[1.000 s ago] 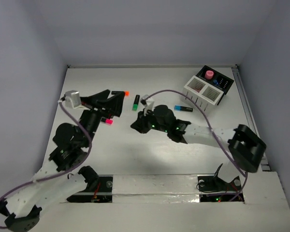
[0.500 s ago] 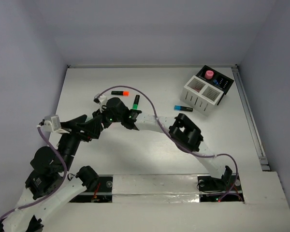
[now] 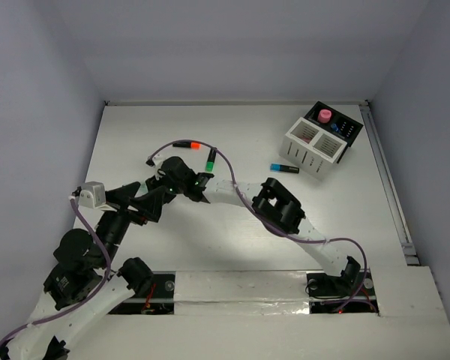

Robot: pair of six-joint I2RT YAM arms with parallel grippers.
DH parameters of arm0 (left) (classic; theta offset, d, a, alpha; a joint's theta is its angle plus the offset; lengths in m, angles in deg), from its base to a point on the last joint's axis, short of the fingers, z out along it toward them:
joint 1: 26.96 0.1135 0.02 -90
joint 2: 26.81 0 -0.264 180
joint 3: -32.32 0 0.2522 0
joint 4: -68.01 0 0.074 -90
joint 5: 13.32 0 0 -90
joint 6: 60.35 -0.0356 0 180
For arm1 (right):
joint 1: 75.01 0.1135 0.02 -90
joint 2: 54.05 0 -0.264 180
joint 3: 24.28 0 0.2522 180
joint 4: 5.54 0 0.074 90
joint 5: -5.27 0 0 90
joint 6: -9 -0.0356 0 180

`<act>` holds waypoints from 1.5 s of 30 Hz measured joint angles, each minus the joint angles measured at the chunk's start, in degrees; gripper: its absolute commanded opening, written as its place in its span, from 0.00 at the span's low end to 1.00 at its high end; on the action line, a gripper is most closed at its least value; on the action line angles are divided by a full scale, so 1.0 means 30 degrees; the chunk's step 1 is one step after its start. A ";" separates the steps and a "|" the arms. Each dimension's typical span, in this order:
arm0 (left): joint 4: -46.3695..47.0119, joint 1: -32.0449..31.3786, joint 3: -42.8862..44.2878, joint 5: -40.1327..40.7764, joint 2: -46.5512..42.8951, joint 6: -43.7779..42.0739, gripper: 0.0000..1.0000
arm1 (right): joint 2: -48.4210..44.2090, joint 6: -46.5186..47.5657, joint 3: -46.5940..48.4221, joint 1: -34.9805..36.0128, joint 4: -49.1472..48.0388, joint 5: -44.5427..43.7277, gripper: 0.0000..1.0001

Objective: Sort the stationery into containers
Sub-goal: Pick up the pen from the center of the board.

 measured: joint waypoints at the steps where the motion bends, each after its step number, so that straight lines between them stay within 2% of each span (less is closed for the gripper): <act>1: 0.0029 0.0000 -0.0022 -0.0087 0.0029 -0.0087 0.84 | 0.0080 -0.0036 -0.0022 0.0000 0.0087 -0.0066 0.54; 12: 0.0248 0.0211 -0.0080 -0.0357 0.0401 -0.0481 0.83 | 0.0984 -0.0175 0.0525 0.0000 -0.0663 -0.1341 0.60; 20: 0.0539 0.1071 -0.0087 -0.0947 0.1093 -0.0765 0.82 | 0.1596 -0.0226 0.1209 0.0000 -0.1632 -0.2157 0.72; 27: 0.0612 0.1457 -0.0335 -0.1515 0.1341 -0.0882 0.82 | 0.1792 -0.0809 0.1632 0.0000 -0.1253 -0.2725 0.74; 37: 0.0991 0.2229 -0.0335 -0.2382 0.1617 -0.1078 0.82 | 0.1661 -0.1923 0.1625 0.0058 -0.1180 -0.4619 0.85; 40: 0.0991 0.2251 -0.0335 -0.2535 0.1632 -0.1100 0.82 | 0.1661 -0.2215 0.1778 -0.0007 -0.0918 -0.4852 0.84; 45: 0.1042 0.2382 -0.0335 -0.2747 0.1632 -0.1129 0.82 | 0.1690 -0.2419 0.1778 -0.0168 -0.1035 -0.4218 0.77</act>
